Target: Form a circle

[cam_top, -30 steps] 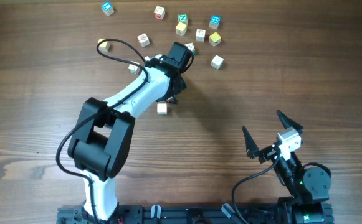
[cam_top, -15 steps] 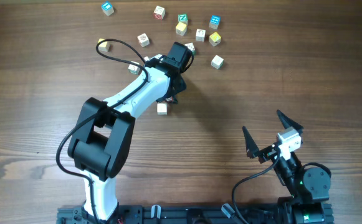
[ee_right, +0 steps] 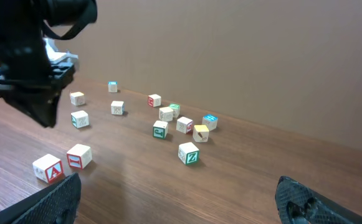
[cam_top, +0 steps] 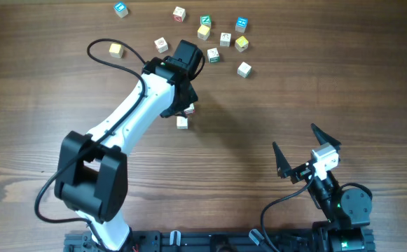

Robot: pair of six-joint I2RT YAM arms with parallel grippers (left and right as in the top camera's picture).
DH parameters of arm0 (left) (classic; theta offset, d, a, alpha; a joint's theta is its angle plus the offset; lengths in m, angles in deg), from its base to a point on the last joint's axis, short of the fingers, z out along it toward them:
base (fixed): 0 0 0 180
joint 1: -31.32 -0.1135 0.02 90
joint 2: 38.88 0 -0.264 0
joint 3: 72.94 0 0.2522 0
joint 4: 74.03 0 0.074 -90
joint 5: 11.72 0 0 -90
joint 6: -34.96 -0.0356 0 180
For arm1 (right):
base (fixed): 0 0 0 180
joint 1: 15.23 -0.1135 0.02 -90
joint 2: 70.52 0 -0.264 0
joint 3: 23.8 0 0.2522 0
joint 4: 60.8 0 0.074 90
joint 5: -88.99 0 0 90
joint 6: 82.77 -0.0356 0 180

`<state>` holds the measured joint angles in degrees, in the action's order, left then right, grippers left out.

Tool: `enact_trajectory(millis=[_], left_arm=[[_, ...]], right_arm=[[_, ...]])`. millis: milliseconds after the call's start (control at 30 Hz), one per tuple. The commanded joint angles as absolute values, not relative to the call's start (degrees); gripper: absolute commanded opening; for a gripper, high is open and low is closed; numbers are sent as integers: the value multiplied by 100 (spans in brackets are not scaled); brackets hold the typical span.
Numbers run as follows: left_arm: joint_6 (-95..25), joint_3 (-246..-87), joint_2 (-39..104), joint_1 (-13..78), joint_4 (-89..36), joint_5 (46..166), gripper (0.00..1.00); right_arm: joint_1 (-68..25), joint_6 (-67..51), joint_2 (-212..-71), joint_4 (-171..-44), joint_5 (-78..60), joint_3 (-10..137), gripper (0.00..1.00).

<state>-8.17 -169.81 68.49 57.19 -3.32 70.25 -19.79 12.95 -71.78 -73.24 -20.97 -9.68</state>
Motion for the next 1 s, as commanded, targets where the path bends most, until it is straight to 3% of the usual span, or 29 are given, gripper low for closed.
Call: enact_trajectory(millis=[0,167,267,633,967], left_arm=[[-1302,-17022,6849,5721,5,7532,19],[-1943,-16935,6892,5773,234,7527,58],[-2286,-16727,6901,5852,252,7527,70],[-2334,-15761,6912,6007,-1086,7363,76],[-2603,-15451,6914,5992,-1689,7158,62]], right_arm=[[-1992,1323,-7154,-7291,-2150,-975,100],[-1992,1323,-7154,-7291,-2150,-975,100],[-1992,1323,-7154,-7293,-2150,-975,100],[-1992,1323,-7154,-7291,-2150,-975,100],[-1992,1323,-7154,-7293,-2148,-975,100]])
